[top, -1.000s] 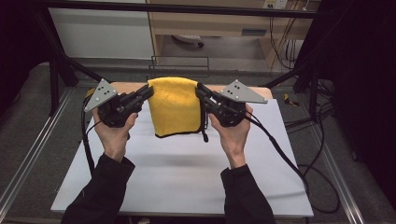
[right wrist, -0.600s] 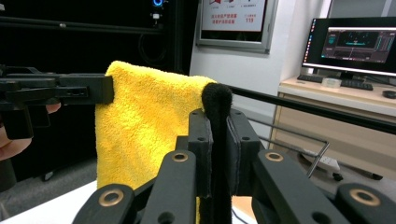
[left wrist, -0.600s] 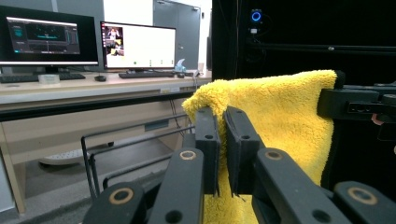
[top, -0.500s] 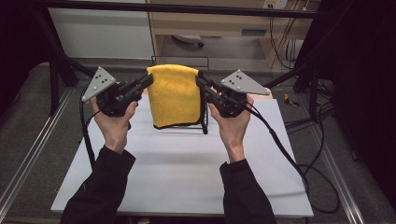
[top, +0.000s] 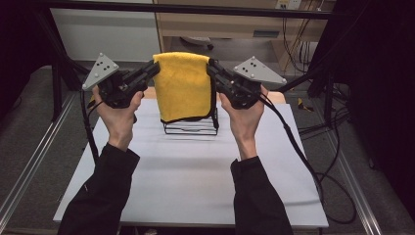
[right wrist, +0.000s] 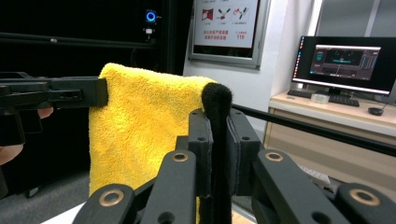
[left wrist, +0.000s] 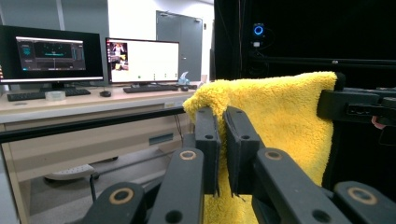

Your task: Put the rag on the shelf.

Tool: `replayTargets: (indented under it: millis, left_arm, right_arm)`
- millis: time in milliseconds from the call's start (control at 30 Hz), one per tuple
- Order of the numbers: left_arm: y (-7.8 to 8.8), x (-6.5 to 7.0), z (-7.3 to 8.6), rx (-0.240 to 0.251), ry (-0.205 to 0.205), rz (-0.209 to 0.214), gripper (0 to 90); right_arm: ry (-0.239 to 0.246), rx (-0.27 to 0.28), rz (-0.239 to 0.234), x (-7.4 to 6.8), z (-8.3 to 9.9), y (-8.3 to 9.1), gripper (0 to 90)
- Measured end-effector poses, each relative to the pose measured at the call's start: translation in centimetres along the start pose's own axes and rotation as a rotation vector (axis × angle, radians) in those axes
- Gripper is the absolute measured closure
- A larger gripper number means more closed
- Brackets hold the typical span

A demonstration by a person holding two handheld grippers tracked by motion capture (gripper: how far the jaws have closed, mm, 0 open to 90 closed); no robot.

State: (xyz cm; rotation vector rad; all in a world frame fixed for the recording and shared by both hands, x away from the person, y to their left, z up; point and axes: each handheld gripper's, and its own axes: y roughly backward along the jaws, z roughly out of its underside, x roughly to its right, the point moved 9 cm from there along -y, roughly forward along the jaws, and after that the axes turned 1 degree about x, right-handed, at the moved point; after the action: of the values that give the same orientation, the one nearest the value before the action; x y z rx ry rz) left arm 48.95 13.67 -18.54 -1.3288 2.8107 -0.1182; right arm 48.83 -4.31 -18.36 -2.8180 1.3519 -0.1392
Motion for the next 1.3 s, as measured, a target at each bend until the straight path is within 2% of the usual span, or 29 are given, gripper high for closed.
replayTargets:
  millis: [333,433,533,767,867,967,1300]
  left_arm:
    - [-1.3,-0.6,-1.9,0.012,-0.024,-0.011,84.3]
    - [-1.7,-0.9,-2.4,0.016,-0.019,-0.014,84.2]
    - [-1.9,-1.2,-2.9,0.02,-0.036,-0.025,84.3]
    - [-2.6,-1.7,-4.0,0.033,-0.022,-0.02,84.3]
    - [-2.8,-2.2,-4.5,0.034,-0.039,-0.036,84.3]
    - [-3.0,-2.4,-4.9,0.034,-0.031,-0.033,84.3]
    - [-4.1,-3.2,-6.3,0.041,-0.043,-0.046,84.2]
  right_arm:
    - [0.012,0.028,0.018,0.9,-2.1,-0.9,82.4]
    - [0.02,0.03,0.023,1.1,-2.6,-1.2,82.4]
    - [0.02,0.034,0.027,1.4,-3.1,-1.5,82.5]
    - [0.026,0.042,0.036,1.9,-4.1,-2.3,82.4]
    - [0.023,0.05,0.034,2.0,-4.6,-2.6,82.4]
    - [0.033,0.051,0.036,2.1,-5.1,-2.9,82.4]
    - [0.028,0.068,0.046,2.9,-6.3,-4.1,82.5]
